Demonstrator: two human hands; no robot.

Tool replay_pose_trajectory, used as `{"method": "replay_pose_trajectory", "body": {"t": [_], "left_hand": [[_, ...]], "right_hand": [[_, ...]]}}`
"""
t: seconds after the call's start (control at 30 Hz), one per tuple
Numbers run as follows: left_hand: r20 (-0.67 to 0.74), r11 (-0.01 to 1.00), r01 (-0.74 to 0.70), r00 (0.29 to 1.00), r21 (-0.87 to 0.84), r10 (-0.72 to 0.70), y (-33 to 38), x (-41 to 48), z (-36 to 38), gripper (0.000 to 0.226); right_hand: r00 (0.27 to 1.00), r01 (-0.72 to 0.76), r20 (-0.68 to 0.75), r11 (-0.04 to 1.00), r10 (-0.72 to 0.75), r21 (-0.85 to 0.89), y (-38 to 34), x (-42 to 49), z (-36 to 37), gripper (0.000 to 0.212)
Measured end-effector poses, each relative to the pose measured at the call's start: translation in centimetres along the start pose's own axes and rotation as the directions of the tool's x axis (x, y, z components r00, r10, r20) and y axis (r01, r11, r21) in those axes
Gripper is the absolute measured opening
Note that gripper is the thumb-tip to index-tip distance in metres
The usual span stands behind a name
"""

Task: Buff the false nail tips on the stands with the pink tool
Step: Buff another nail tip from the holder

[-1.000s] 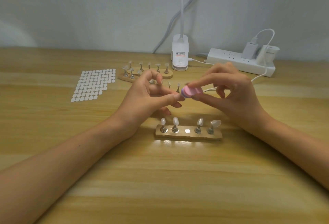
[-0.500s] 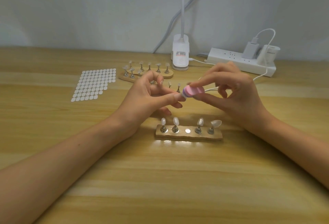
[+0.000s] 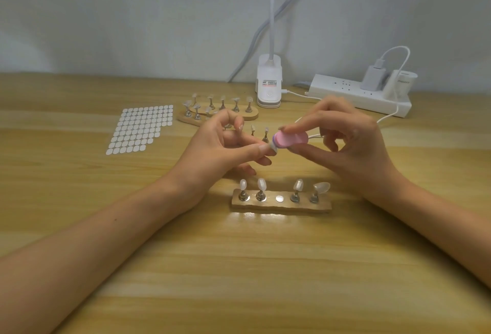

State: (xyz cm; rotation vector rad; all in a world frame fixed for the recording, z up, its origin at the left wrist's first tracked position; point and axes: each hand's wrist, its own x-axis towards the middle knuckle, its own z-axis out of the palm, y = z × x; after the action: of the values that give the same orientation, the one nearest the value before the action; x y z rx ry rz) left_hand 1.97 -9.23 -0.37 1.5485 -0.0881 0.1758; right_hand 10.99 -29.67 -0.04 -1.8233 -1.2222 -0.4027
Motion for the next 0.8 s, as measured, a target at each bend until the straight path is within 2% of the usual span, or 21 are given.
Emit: {"method": "replay_pose_trajectory", "body": {"t": [0.3,0.43,0.57,0.67,0.8], "left_hand": [[-0.006,0.999,0.009,1.000,-0.036,-0.010,0.22,-0.12,0.18,0.044],[-0.003,0.999,0.010,1.000,-0.046,-0.010,0.03,-0.04,0.13,0.039],[-0.003,0.999,0.003,1.000,-0.054,-0.003,-0.15,0.05,-0.02,0.038],[0.003,0.999,0.008,1.000,-0.051,-0.008,-0.12,0.00,0.02,0.041],[0.004,0.999,0.007,1.000,-0.041,-0.007,-0.13,0.08,0.05,0.043]], "right_hand": [[0.996,-0.091,0.011,0.993,0.090,0.081,0.05,-0.17,-0.03,0.024],[0.984,-0.174,-0.019,0.976,0.178,0.134,-0.08,-0.02,-0.14,0.026],[0.995,-0.086,0.054,0.985,0.079,0.152,-0.62,-0.11,0.43,0.021],[0.996,-0.091,0.037,0.988,0.087,0.128,-0.60,-0.11,0.36,0.019],[0.998,-0.018,0.057,0.996,0.013,0.088,-0.71,-0.18,0.62,0.019]]}}
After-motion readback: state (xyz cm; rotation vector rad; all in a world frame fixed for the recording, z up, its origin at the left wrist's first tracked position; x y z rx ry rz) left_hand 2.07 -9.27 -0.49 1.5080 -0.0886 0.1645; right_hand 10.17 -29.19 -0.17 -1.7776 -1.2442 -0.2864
